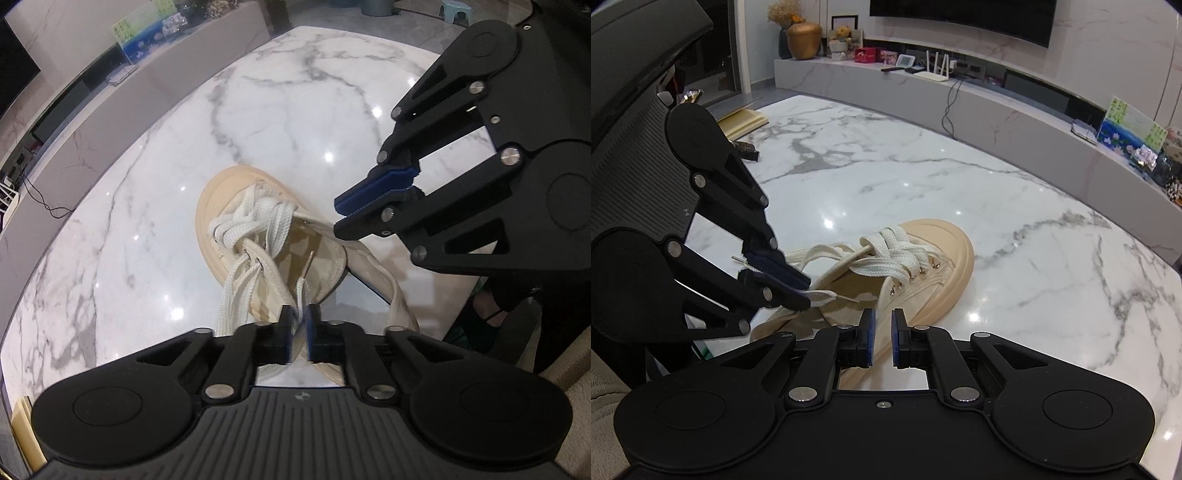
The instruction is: Lace up shoes with both hands
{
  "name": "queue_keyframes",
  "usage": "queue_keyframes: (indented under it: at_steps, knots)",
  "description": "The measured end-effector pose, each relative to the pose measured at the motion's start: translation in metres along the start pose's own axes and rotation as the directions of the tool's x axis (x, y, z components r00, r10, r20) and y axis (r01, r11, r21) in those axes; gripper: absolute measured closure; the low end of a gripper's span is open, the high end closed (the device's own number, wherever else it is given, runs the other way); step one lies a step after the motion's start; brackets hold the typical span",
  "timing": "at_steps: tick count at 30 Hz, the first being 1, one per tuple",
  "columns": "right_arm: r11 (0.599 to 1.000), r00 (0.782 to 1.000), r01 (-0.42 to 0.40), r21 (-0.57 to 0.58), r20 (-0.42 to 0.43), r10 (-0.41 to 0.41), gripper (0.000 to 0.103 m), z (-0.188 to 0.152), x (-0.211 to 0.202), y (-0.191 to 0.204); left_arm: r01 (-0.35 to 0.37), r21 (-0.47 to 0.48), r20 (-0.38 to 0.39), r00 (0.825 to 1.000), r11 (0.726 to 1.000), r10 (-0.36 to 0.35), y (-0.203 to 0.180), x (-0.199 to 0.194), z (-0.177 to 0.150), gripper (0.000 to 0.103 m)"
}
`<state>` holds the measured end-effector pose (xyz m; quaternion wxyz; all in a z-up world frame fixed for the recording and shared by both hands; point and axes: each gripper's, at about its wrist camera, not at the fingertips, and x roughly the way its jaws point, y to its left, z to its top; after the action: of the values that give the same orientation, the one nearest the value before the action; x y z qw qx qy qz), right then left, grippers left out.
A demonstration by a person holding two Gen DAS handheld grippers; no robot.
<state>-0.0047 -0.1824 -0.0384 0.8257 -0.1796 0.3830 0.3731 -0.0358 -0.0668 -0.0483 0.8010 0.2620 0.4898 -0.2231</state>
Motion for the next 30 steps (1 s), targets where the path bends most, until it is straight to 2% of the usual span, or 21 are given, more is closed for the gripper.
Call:
queue_keyframes:
  at_steps: [6,17,25,30]
  knots:
    - [1.0,1.0,0.005,0.0,0.003,-0.005,0.096,0.0,-0.001,0.0,-0.003,0.025,0.051,0.999,1.0,0.002,-0.002,-0.011,0.001,0.103]
    - [1.0,1.0,0.012,0.009,0.008,-0.012,0.096,0.002,-0.003,-0.002,-0.01,0.087,0.083,0.997,0.996,0.002,-0.005,-0.01,0.004,0.103]
    - [1.0,1.0,-0.003,0.004,0.004,0.003,0.096,0.003,0.0,-0.001,-0.009,0.112,0.091,0.996,0.994,-0.001,-0.006,-0.009,0.009,0.103]
    - [1.0,1.0,-0.016,-0.002,0.004,0.016,0.096,0.003,0.001,0.001,-0.041,0.112,0.05,0.998,0.993,0.035,-0.002,-0.003,0.008,0.103]
